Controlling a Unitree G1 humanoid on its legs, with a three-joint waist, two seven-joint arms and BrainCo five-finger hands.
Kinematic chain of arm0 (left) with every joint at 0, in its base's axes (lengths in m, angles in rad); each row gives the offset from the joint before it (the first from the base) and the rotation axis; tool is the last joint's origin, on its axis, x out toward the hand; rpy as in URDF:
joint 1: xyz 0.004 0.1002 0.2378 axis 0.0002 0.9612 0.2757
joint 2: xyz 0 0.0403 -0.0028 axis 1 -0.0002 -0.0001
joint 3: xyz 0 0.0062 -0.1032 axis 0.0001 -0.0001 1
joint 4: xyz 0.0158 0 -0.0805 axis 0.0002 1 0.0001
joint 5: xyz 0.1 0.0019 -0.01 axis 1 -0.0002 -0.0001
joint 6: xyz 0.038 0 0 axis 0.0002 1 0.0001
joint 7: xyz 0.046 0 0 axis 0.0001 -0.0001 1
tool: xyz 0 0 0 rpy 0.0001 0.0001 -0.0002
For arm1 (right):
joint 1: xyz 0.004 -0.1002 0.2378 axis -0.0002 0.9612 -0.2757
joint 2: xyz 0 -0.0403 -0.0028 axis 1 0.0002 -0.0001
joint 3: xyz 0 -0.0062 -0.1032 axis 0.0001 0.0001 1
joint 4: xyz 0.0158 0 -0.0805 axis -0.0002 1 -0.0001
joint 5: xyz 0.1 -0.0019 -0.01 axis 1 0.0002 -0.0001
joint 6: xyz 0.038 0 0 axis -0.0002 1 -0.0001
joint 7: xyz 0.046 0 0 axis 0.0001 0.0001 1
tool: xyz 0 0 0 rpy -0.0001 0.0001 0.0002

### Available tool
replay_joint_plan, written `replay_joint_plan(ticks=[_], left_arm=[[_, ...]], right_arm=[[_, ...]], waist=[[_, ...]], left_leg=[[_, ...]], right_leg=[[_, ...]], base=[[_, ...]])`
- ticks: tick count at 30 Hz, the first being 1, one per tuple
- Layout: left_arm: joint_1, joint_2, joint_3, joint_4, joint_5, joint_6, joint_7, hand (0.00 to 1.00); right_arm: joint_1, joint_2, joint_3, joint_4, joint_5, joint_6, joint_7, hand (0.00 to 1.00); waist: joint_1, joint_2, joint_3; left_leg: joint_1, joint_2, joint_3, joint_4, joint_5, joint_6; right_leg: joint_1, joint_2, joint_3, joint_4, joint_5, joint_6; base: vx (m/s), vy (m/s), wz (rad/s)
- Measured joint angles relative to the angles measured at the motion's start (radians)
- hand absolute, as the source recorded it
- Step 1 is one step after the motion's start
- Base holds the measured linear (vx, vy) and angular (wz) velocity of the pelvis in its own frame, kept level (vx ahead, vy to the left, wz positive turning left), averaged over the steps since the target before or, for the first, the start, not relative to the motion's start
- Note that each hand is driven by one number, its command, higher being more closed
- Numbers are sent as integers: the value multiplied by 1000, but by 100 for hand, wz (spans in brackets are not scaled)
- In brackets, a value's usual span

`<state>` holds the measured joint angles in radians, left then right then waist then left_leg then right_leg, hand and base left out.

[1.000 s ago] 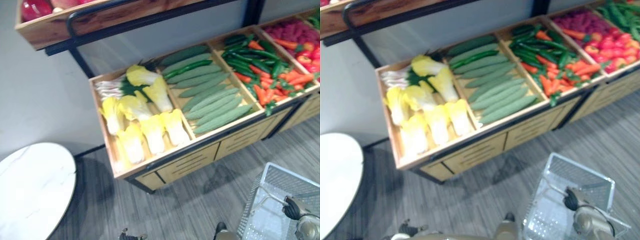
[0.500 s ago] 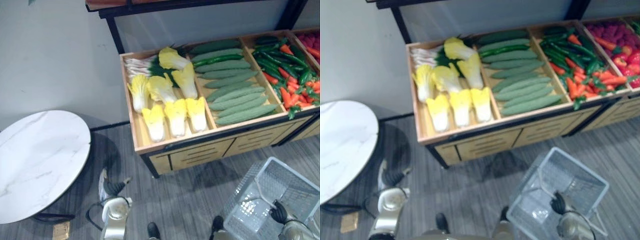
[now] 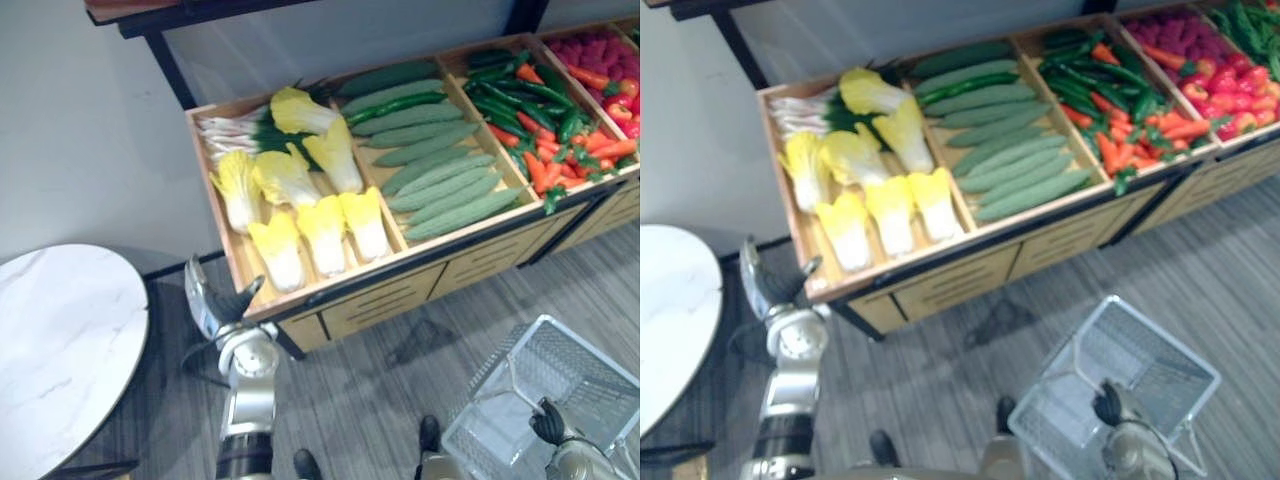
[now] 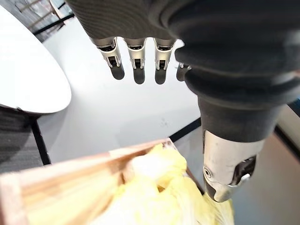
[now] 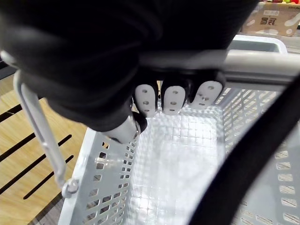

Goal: Pick vegetable in the basket

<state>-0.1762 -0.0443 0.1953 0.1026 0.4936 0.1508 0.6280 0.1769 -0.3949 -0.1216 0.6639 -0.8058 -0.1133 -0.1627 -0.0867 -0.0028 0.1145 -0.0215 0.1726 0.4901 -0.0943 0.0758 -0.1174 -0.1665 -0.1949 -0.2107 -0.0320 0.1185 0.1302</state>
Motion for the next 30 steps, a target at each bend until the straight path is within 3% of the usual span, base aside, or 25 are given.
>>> replay_joint_plan(ticks=[5, 13, 30], left_arm=[[-123, 10, 46, 110, -1, 49, 21, 0], [-234, 4, 125, 189, -60, 80, 78, 0], [-296, -24, 198, 236, -169, 82, 135, 0]], right_arm=[[-31, -3, 53, -22, 0, -1, 1, 100], [-59, -43, 108, -33, -1, -11, 2, 100], [-76, -56, 159, -66, -1, -31, -6, 100]], waist=[[-45, -25, 12], [-64, -33, 22], [-68, -45, 66]], left_leg=[[6, 11, 32, 0, -9, -12], [4, 26, 63, 0, -14, -18], [-3, 24, 75, 0, -25, -22]], right_leg=[[-21, 17, 38, 0, 4, -5], [-41, 39, 70, -13, 10, -12], [-55, 43, 91, -28, 16, -14]], base=[[15, -24, -23], [8, -30, -14], [8, -6, -3]])
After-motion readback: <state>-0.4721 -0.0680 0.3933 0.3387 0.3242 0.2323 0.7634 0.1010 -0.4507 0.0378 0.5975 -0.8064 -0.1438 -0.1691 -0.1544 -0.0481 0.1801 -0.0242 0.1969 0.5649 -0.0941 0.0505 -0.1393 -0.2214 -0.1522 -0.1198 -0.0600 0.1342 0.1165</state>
